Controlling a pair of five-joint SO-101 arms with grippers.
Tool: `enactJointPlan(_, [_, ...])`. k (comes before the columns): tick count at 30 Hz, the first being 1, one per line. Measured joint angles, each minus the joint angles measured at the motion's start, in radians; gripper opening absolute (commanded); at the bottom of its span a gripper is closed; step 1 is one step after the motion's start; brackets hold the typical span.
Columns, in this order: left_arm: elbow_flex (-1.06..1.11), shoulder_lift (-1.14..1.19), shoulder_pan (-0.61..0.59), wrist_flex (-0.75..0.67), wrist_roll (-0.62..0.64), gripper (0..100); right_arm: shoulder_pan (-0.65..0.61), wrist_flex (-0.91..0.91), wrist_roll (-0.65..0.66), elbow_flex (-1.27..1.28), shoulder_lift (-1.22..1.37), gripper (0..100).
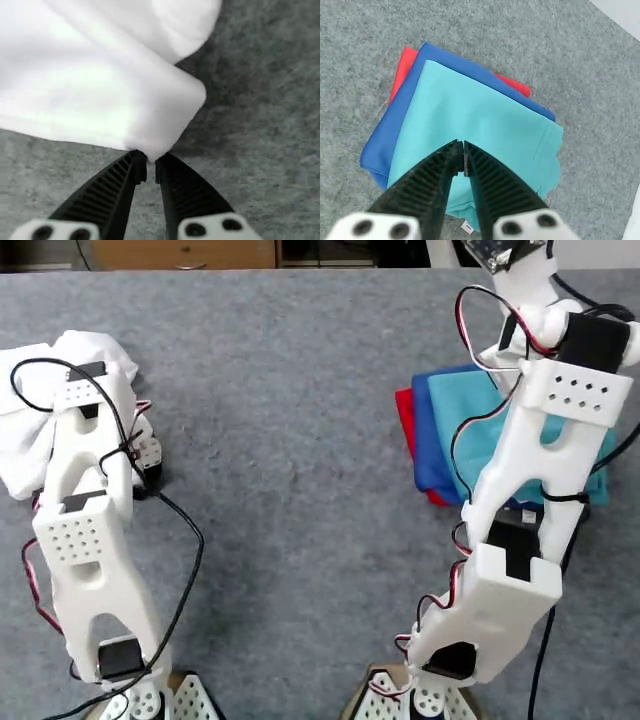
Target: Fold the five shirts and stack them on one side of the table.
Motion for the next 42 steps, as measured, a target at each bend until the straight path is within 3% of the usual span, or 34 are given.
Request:
enactJointPlan(4, [-0.043, -0.087, -0.081, 0.058, -0.04, 3, -0.012, 0.0, -0.04, 0.0, 0.0, 0.2])
enactJointPlan(17, [-0.044, -0.212, -0.149, 0.083, -0.238, 2, -0.236, 0.0, -0.241, 0.005, 0.0, 0.2])
enactJointPlan(26, [-0.044, -0.694, -0.359, 0.083, -0.373, 2, -0.442, -0.057, -0.269, 0.077, 0.064, 0.5])
enactJointPlan(34, [-0.044, -1.142, -0.511, 0.084, -0.393, 2, -0.663, -0.072, -0.269, 0.08, 0.215, 0.6])
enactJointPlan(42, [-0.055, -1.539, -0.552, 0.08, -0.394, 2, -0.79, -0.118, -0.269, 0.075, 0.233, 1.5])
